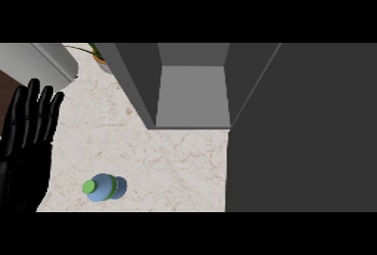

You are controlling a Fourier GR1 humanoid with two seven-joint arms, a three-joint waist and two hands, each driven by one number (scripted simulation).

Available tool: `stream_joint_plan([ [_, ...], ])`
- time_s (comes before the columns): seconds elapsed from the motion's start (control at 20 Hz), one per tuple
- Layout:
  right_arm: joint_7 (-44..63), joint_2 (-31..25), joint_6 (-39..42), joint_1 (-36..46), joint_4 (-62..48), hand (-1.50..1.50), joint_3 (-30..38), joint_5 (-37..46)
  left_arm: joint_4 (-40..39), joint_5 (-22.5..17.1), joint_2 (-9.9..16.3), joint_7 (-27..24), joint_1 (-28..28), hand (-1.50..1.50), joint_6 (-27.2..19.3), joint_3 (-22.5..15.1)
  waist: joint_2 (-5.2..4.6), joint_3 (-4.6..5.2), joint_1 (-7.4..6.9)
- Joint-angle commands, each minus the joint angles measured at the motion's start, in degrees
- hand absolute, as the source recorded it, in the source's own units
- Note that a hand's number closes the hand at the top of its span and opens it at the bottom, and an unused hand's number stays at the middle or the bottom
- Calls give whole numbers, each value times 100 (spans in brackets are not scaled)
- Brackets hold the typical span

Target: Pick up the bottled water, place it into the cabinet and close the cabinet

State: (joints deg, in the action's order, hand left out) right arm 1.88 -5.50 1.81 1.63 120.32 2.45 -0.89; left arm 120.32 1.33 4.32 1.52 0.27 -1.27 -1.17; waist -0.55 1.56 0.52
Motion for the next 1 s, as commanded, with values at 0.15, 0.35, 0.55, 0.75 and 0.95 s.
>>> stream_joint_plan([
  [0.15, 169, 113, -50, -502, 505, -150, -105, 23, 26, -1432, 580, -380, 155, -150, 1480, 80, 73, -149, -17],
  [0.35, 401, 205, 659, -1099, 761, -150, -976, -606, 26, -2629, 767, 424, 480, -150, 2031, -34, 87, -153, 7],
  [0.55, 592, 58, 906, -2021, 1674, -150, -1093, -946, 361, -3520, 1251, 640, 1124, -150, 2477, 500, 97, -154, -15],
  [0.75, 758, 28, 979, -2719, 2397, -150, -1337, -903, 783, -3840, 1386, 801, 1663, -150, 2659, 827, 84, -155, -37],
  [0.95, 681, 124, 919, -3043, 2663, -150, -1714, -572, 414, -4064, 1761, 747, 1681, -150, 3113, 1586, 81, -153, -26],
])
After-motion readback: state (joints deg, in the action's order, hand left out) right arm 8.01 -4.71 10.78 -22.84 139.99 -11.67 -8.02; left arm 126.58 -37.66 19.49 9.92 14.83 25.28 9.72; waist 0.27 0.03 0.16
